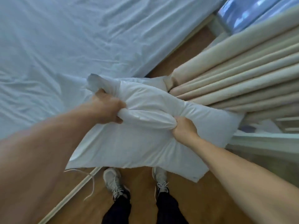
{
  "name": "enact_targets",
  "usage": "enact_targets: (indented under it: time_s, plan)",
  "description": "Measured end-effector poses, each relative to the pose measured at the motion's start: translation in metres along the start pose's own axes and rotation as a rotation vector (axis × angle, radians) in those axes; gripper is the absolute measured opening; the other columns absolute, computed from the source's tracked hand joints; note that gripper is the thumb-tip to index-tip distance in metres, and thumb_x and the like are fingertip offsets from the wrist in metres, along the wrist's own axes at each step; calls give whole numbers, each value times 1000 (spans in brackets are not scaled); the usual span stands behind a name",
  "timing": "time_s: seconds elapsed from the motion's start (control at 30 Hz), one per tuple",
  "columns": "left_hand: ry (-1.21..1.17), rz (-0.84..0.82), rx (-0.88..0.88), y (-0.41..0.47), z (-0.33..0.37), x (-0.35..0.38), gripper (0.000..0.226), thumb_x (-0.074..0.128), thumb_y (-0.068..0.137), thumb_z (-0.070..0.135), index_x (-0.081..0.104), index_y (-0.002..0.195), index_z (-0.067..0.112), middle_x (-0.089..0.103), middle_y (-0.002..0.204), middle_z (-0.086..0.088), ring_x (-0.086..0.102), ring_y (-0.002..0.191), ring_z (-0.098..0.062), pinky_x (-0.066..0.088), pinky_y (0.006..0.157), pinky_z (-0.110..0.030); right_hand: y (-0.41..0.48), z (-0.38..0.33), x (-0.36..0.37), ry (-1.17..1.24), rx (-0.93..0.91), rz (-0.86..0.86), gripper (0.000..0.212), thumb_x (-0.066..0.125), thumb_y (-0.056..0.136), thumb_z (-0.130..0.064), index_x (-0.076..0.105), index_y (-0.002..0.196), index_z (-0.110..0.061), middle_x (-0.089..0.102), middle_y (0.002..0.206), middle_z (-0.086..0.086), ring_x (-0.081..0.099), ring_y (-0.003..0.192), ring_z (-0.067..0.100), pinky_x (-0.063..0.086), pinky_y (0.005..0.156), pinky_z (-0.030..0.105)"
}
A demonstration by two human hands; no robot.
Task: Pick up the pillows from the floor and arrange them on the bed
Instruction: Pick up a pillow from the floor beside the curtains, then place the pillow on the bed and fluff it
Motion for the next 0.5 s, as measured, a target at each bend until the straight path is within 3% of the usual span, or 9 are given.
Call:
enact_targets:
  time_s: [0.2,0.3,0.4,0.5]
  plan:
    - [-312,60,-376,-184,-117,-121,32,78,61,53,66,86,35,65,81,10,61,85,-20,41,68,-29,-38,-239,-97,-334,-391,35,25,48,80,-22,68,94,-19,69,102,11,64,97,34,40,68,32]
    - [-514,124,-508,-278,-177,-159,24,80,65,42,68,84,34,71,82,12,65,81,-13,52,74,-29,-58,-374,-131,-426,-614,65,25,49,74,-24,67,91,-26,69,102,5,64,97,29,40,69,31]
    - [-741,297,-594,-357,-226,-178,22,83,66,32,72,86,32,74,78,12,68,77,-4,54,72,-25,-78,-512,-160,-549,-847,135,25,51,74,-26,66,94,-28,68,105,3,63,100,27,40,72,30]
    - [-918,544,-731,-408,-268,-182,28,84,57,42,72,80,31,74,74,7,69,76,-12,55,73,-32,-98,-645,-176,-650,-1095,285,24,53,77,-23,65,98,-27,67,106,4,62,101,27,41,75,32]
Point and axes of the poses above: each hand's wrist, its own y-axis towards the middle knuckle, its own x-axis out of the palm, z = x × y, the point moved 3 cm from there along y, towards the middle knuckle
